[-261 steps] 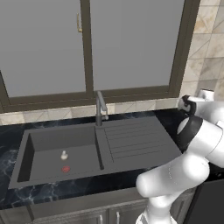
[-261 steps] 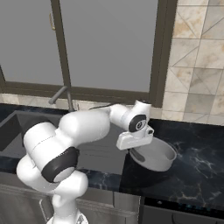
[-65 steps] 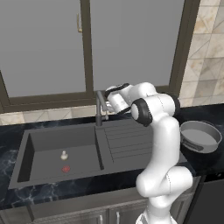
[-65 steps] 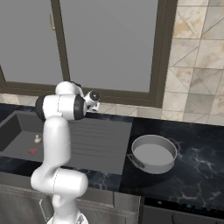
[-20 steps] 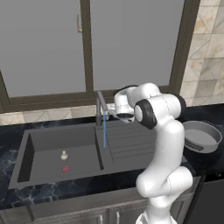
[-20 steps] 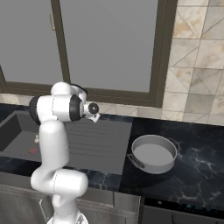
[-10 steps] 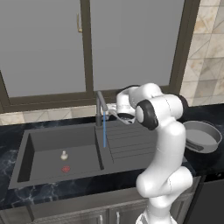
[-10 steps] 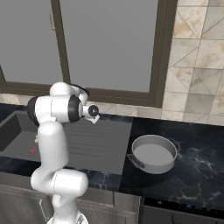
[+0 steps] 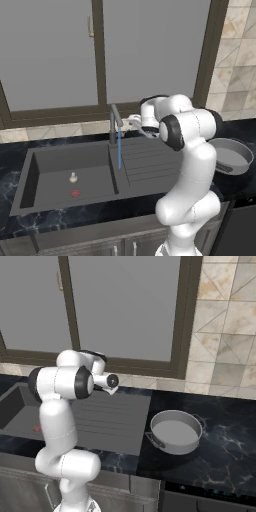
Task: Dump the mushroom from the pot into the sink. Then turn on the water and wash the mushroom. Then turn off the water and put the mushroom back in the pot.
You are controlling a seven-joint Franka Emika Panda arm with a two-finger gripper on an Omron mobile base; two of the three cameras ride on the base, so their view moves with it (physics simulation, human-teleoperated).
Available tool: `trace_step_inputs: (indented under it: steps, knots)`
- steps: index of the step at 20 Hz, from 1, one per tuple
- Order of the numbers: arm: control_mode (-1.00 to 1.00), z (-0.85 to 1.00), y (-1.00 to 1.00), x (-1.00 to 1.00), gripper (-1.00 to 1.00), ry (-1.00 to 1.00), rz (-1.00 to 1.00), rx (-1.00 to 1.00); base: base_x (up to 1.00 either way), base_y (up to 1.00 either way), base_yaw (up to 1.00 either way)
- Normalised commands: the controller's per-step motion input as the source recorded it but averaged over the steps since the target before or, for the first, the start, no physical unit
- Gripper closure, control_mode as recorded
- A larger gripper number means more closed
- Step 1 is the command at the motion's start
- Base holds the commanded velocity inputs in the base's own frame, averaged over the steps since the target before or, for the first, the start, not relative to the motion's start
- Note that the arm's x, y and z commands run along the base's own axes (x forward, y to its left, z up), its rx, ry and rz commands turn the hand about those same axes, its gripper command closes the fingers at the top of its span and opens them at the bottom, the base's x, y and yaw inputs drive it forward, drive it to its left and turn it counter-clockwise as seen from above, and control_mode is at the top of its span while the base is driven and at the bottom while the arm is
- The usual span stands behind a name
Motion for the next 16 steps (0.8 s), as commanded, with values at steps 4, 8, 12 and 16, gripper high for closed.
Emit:
trace_step_inputs:
  steps: [4, 8, 12, 16]
  knots:
    - [-1.0, 0.07, -0.23, -0.02, -1.0, 0.0, 0.0, 0.02, 0.0, 0.0, 0.0]
    - [-1.0, 0.0, -0.21, 0.0, -1.0, 0.04, 0.0, 0.0, 0.0, 0.0, 0.0]
    - [-1.0, 0.0, -0.27, 0.0, -1.0, 0.13, 0.0, 0.0, 0.0, 0.0, 0.0]
    - [-1.0, -0.04, -0.1, 0.0, -1.0, 0.18, 0.0, 0.0, 0.0, 0.0, 0.0]
